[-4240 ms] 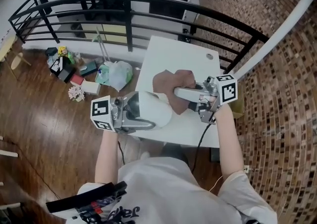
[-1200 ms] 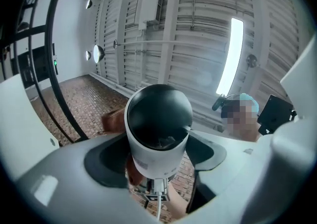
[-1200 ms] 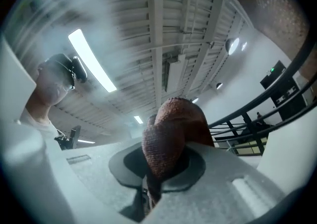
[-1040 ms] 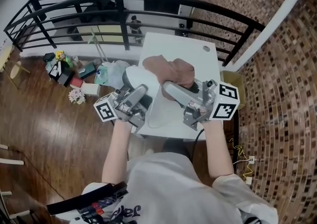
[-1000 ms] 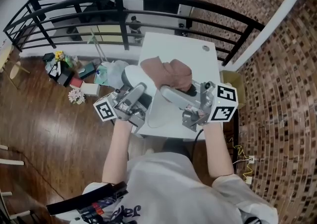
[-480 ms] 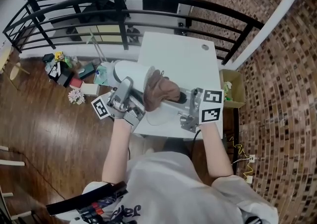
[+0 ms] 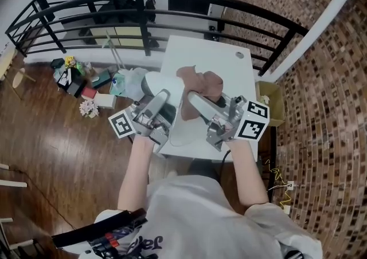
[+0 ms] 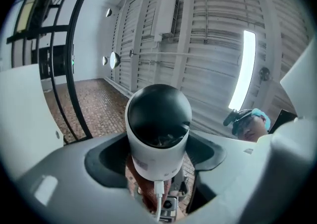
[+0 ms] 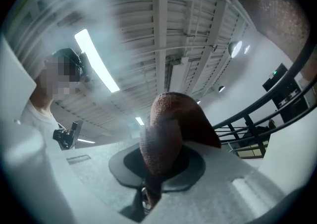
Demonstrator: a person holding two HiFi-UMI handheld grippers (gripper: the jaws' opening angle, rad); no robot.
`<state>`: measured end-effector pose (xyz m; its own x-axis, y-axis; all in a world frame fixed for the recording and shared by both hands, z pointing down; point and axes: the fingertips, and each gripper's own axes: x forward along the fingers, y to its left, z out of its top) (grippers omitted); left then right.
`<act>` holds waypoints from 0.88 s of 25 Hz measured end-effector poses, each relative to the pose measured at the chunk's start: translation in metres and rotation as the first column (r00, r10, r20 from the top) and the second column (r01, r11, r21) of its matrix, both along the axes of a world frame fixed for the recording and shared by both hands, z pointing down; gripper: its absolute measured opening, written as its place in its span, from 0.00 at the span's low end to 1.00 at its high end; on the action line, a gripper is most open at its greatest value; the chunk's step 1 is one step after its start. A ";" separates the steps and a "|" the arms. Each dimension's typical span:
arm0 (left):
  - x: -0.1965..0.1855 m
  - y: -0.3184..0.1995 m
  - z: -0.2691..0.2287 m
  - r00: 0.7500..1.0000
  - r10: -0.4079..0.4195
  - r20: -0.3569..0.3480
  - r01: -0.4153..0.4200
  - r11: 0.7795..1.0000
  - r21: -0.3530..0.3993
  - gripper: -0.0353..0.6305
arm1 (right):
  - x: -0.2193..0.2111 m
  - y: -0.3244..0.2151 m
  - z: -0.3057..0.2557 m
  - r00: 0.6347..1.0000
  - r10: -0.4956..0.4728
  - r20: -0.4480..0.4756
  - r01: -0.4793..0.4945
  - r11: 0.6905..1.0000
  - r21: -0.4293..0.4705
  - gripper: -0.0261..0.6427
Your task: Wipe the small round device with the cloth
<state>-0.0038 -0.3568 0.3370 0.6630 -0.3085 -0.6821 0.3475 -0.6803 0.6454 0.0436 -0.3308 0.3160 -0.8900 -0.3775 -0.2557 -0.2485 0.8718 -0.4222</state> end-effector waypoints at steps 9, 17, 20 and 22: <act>0.021 -0.042 0.065 0.846 -0.225 0.484 0.232 0.972 0.046 0.62 | 0.014 0.016 0.081 0.999 0.025 -0.029 -0.030 0.981 -0.191 0.07; 0.069 -0.092 0.183 0.397 -0.312 0.863 0.303 0.932 0.198 0.62 | 0.093 -0.020 0.132 0.960 0.275 -0.053 -0.278 0.910 -0.306 0.07; 0.085 -0.112 0.232 0.198 -0.348 0.916 0.307 0.910 0.279 0.62 | 0.114 -0.035 0.152 0.941 0.327 -0.086 -0.336 0.877 -0.343 0.07; 0.095 -0.119 0.265 0.129 -0.340 0.932 0.312 0.906 0.287 0.62 | 0.125 -0.039 0.166 0.931 0.350 -0.103 -0.363 0.855 -0.370 0.07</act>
<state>0.0909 -0.4762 0.6024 0.6314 -0.6775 0.3773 -0.7748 -0.5707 0.2720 0.1682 -0.3702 0.4824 -0.6811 -0.7322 -0.0050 -0.5300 0.4977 -0.6867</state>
